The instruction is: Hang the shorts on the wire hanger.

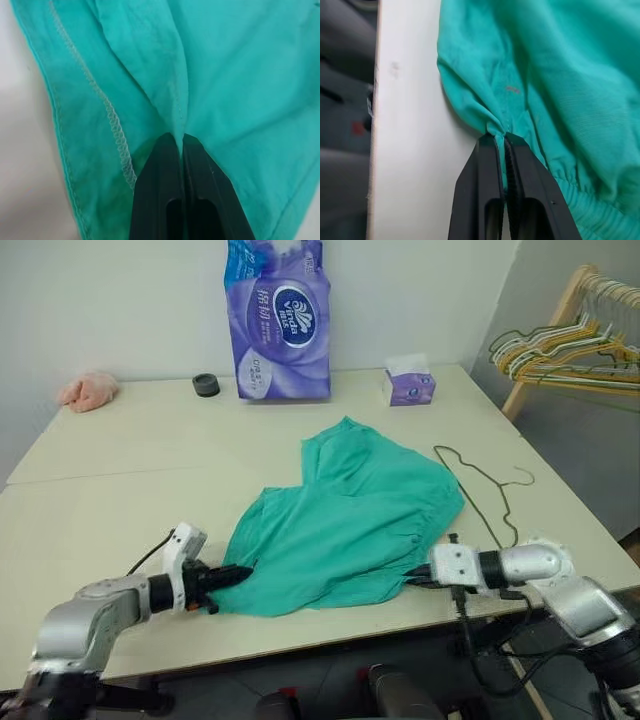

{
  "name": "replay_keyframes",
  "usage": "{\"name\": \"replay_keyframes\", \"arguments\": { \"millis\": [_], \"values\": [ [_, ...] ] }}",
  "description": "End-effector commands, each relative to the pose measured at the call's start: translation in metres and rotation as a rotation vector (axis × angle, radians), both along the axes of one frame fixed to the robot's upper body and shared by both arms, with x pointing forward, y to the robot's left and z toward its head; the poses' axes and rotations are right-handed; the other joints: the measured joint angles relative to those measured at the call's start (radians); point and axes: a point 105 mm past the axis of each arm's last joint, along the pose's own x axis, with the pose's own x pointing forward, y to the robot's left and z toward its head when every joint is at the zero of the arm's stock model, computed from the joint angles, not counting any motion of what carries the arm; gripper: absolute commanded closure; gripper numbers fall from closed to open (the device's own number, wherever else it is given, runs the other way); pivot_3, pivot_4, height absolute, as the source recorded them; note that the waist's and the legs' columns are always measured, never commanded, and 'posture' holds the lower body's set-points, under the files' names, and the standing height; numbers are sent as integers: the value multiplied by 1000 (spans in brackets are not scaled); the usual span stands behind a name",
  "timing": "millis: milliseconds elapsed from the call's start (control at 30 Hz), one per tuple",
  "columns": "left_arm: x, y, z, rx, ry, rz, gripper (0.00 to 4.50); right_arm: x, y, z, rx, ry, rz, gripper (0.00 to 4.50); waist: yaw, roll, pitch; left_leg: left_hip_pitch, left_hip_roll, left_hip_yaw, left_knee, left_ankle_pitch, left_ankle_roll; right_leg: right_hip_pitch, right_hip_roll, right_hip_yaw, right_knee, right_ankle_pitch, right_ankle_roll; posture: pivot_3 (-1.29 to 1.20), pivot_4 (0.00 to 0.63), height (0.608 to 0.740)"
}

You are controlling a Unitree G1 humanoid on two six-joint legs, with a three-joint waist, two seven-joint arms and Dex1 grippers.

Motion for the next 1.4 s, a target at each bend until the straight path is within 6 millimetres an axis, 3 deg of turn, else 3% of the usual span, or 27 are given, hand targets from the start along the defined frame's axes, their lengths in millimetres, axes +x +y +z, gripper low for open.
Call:
{"name": "replay_keyframes", "arguments": {
  "millis": [33, 167, 267, 333, 400, 467, 533, 567, 600, 667, 700, 767, 833, 867, 900, 967, 1000, 1067, 1100, 1133, 1167, 1200, 1233, 1267, 1400],
  "values": [
    [-28, -11, 29, -120, -11, -22, 4500, 0, -6, 48, 78, 9, 6, 4479, 8, 0, 2, 0, -1, -1, 0, 0, 0, 0, -1, -1, 0, 0, 0, -115, 87, 740],
    [-52, -23, 44, -238, 7, 14, 4500, -12, -8, 66, 96, 84, 28, 4479, 37, -2, 5, 0, 0, -4, -1, 0, 0, 1, -2, -4, 0, -1, -2, -92, 92, 740],
    [-47, -31, 58, -328, -35, 78, 4500, -20, -12, 70, 60, 137, 58, 4479, 72, 1, 9, 0, -1, -4, -1, 0, 0, 1, -2, -5, 0, -2, -2, -81, 93, 740],
    [-5, -26, 69, -388, -116, 209, 4500, 6, -9, 75, 76, 69, 44, 4479, 92, 3, 13, 2, -1, -4, 1, 0, 0, 2, -2, -4, 0, -1, -1, -73, 95, 740],
    [50, -22, 83, -417, -178, 340, 4500, 52, 3, 87, 110, -68, -2, 4479, 101, 1, 18, 7, -3, -4, 3, 3, 5, 3, 2, -5, 0, -1, -2, -72, 92, 740],
    [81, -22, 94, -432, -192, 400, 4500, 81, 13, 96, 126, -144, -30, 4479, 100, -3, 18, 8, -9, -5, 2, 9, 14, 7, 9, -5, -3, 1, -3, -73, 89, 740],
    [145, -27, 136, -424, -293, 475, 4500, 133, 33, 136, 176, -339, -114, 4479, 96, -4, 18, 8, -9, -5, 1, 14, 10, 10, 10, -4, -3, 13, -3, -71, 83, 740],
    [170, -29, 158, -394, -351, 508, 4500, 149, 44, 155, 180, -429, -134, 4479, 95, -4, 20, 8, -10, -3, 2, 14, 9, 10, 10, -4, -1, 14, -4, -70, 79, 740],
    [191, -30, 185, -358, -431, 543, 4500, 161, 55, 178, 183, -536, -153, 4479, 92, -6, 22, 0, -11, -2, 2, 16, 6, 2, 10, -5, -1, 17, -6, -71, 79, 740],
    [216, -24, 245, -331, -603, 612, 4500, 171, 70, 228, 227, -739, -195, 4479, 85, -7, 21, -22, -11, -4, 1, 24, -7, -20, 12, -5, 0, 26, -11, -78, 79, 740],
    [219, -21, 279, -333, -703, 633, 4500, 172, 74, 255, 259, -854, -223, 4479, 82, -7, 21, -32, -10, -3, 1, 27, -13, -28, 12, -6, -1, 26, -11, -78, 79, 740],
    [216, -16, 328, -329, -863, 664, 4500, 169, 77, 295, 316, -1032, -269, 4479, 72, -7, 19, -43, -8, -1, -2, 30, -19, -41, 5, -5, -1, 26, -11, -83, 77, 740],
    [190, -16, 394, -296, -1152, 638, 4500, 151, 74, 341, 395, -1277, -278, 4479, 55, -7, 18, -52, -4, 2, -2, 29, -20, -54, -2, -6, -1, 24, -8, -93, 80, 740],
    [176, -17, 418, -290, -1267, 621, 4500, 141, 73, 357, 429, -1372, -268, 4479, 53, -7, 18, -55, -4, 4, -4, 29, -20, -58, -5, -8, -1, 23, -6, -93, 80, 740],
    [167, -18, 428, -260, -1338, 596, 4500, 133, 70, 366, 441, -1457, -250, 4479, 50, -7, 18, -58, -5, 5, -4, 29, -20, -62, -6, -9, -1, 23, -6, -99, 83, 740],
    [165, -11, 415, -142, -1387, 545, 4500, 125, 64, 356, 506, -1457, -184, 4479, 36, -6, 18, -65, -5, 7, -6, 28, -18, -70, -7, -9, -1, 22, -5, -102, 91, 740],
    [174, -3, 387, -76, -1329, 532, 4500, 129, 60, 331, 468, -1424, -130, 4479, 31, -6, 18, -64, -4, 7, -6, 28, -18, -69, -7, -8, -1, 22, -5, -102, 94, 740],
    [188, 20, 322, -14, -1148, 554, 4500, 138, 55, 275, 419, -1279, -67, 4479, 25, 2, 10, -62, -3, 6, -9, 28, -18, -66, -6, -8, -2, 21, -4, -107, 98, 740],
    [191, 27, 275, 40, -1012, 516, 4500, 140, 54, 233, 376, -1145, -11, 4479, 24, 4, 8, -52, -4, 6, -14, 27, -16, -58, -7, -7, 1, 20, -2, -110, 105, 740],
    [186, 29, 239, 84, -923, 465, 4500, 137, 55, 202, 354, -1042, 39, 4479, 19, 6, 8, -36, -4, 9, -19, 26, -13, -42, -7, -5, -4, 17, 0, -111, 107, 740],
    [175, 30, 188, 70, -717, 420, 4500, 128, 55, 163, 311, -928, 100, 4479, 12, 7, 11, -26, -4, 10, -20, 21, -6, -28, -7, -4, -9, 10, -8, -115, 109, 740],
    [158, 26, 150, 77, -575, 348, 4500, 119, 55, 136, 283, -841, 142, 4479, 3, 7, 12, -19, -4, 10, -19, 15, -1, -23, -7, -4, -6, 8, -11, -117, 111, 740],
    [141, 23, 125, 94, -506, 296, 4500, 110, 55, 118, 273, -787, 165, 4479, -6, 9, 14, -19, -3, 9, -18, 11, -1, -24, -7, -6, -1, 8, -11, -119, 116, 740],
    [127, 24, 103, 69, -401, 312, 4500, 102, 55, 105, 272, -732, 171, 4479, -13, 9, 21, -21, -3, 8, -14, 11, -2, -27, -8, -5, 1, 8, -11, -120, 117, 740],
    [85, 10, 68, -23, -180, 251, 4500, 81, 62, 85, 279, -615, 188, 4479, -7, 6, 39, -39, -3, 1, 17, 11, -3, -42, -8, -9, 29, 10, -12, -118, 116, 740]
  ]
}}
